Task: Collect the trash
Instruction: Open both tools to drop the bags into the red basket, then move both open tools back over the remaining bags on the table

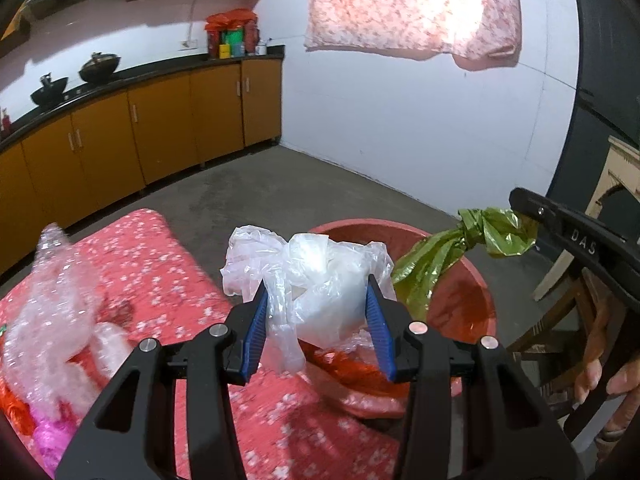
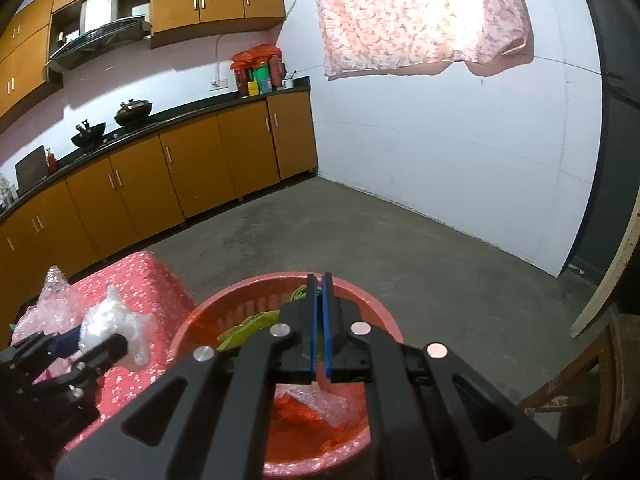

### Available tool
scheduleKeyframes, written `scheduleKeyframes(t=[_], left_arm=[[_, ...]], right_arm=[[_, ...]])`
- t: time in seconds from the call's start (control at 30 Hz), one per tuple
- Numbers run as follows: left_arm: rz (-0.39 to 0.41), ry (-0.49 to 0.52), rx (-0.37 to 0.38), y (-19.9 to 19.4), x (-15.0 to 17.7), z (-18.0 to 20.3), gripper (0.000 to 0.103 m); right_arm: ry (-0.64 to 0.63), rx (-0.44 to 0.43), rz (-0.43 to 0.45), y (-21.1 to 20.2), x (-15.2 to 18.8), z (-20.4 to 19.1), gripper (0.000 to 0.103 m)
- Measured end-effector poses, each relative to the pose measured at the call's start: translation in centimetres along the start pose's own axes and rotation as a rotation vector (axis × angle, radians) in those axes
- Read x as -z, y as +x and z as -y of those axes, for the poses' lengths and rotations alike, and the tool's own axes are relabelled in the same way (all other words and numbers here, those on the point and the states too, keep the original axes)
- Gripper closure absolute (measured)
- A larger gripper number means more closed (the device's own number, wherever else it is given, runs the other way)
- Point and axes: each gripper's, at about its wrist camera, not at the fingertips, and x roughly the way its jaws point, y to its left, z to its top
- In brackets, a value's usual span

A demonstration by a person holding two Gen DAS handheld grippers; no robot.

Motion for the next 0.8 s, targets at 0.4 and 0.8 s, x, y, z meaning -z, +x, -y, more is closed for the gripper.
scheduleKeyframes(t=[0.4,0.8], left_arm=[[-0.041,0.041,0.030,3.5,-0.1,2.2,0.057],[-0.058,0.033,0.029,3.7,0.6,1.9,0.038]], right_arm=[[0.029,-0.051,-0.006,1.5,-0.1,0.7,0.097],[0.001,-0.052,0.030,0.5,0.7,0.7,0.028]])
